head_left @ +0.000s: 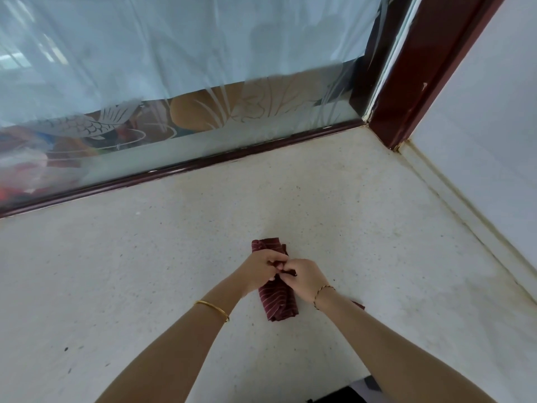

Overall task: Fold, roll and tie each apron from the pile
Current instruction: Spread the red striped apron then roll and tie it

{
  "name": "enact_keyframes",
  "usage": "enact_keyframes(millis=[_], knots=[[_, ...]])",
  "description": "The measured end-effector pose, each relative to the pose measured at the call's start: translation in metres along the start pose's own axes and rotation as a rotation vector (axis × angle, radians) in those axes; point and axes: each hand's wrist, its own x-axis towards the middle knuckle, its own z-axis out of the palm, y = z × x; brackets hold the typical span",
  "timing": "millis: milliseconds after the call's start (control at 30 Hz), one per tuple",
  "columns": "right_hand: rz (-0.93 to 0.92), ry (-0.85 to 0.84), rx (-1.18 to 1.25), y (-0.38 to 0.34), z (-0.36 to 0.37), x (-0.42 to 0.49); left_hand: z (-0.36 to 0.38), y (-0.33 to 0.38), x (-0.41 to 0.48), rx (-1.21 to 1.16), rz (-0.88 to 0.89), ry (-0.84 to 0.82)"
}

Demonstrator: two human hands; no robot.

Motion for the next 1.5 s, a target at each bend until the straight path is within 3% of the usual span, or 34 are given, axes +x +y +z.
enact_keyframes(millis=[100,233,367,467,500,633,800,933,1133,1400,1500], knots=[[-0.040,-0.025,-0.138,-0.004,-0.010,0.000,0.002,-0.005,0.004,0.196,0.145,0.001],[-0.070,-0.022,-0.127,-0.012,-0.023,0.002,0.008,-0.009,0.011,0.372,0.133,0.037],[-0.026,0.005,0.215,-0.026,-0.038,0.002,0.012,-0.013,0.014,0.265,0.059,0.120],[0.254,0.038,0.670,-0.025,-0.045,0.003,0.011,-0.016,0.012,0.125,-0.001,0.101],[0.307,0.019,0.725,-0.024,-0.047,0.001,0.010,-0.016,0.012,0.077,-0.008,0.090],[0.242,-0.079,0.439,-0.017,-0.035,-0.004,0.009,-0.015,0.010,-0.014,-0.012,0.079],[0.128,-0.005,0.087,-0.008,-0.024,-0.001,0.009,-0.016,0.012,-0.057,-0.012,0.096],[0.045,-0.041,-0.148,-0.010,-0.031,0.002,0.009,-0.014,0.012,-0.060,-0.011,0.075],[0.101,0.008,0.045,-0.001,-0.029,0.003,0.004,-0.016,0.014,-0.162,-0.088,0.068],[0.161,-0.162,0.409,-0.006,-0.032,-0.003,0.003,-0.012,0.016,-0.154,-0.084,0.070],[0.170,-0.169,0.339,-0.004,-0.033,-0.006,0.003,-0.011,0.017,-0.130,-0.082,0.038]])
